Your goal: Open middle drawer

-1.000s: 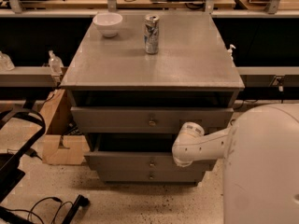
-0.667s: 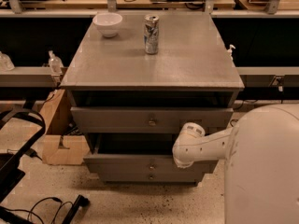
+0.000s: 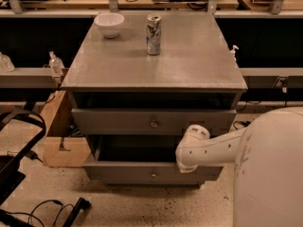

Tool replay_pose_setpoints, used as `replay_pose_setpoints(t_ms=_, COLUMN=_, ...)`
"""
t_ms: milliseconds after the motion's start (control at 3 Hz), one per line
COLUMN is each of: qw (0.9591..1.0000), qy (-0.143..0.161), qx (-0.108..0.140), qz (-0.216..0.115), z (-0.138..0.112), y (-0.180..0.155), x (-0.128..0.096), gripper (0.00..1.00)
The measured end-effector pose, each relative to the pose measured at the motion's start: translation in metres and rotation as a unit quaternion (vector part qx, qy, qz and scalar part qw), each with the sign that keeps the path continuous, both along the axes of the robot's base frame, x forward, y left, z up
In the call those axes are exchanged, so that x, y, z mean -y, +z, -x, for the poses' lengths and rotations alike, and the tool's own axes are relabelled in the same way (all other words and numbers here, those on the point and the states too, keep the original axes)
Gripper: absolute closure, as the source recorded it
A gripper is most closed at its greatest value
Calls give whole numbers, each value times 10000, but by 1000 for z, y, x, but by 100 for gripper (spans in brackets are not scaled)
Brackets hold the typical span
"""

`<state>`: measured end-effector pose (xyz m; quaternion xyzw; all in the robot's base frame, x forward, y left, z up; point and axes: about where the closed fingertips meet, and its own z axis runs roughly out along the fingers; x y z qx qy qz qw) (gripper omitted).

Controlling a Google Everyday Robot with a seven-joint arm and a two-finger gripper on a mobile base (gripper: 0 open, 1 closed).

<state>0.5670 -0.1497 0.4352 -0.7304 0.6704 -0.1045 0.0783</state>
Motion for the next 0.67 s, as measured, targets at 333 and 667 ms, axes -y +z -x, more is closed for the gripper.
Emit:
replay_pose_setpoints(t_ms=333, qw=9996, qy=139, qx=-223, qz=-70, z=23, y=4, x=-2, gripper=85)
replay_pose_setpoints(t_ms=667, qw=9996, qy=139, qx=-223, qz=-70, z=23, y=4, x=-2, gripper=100)
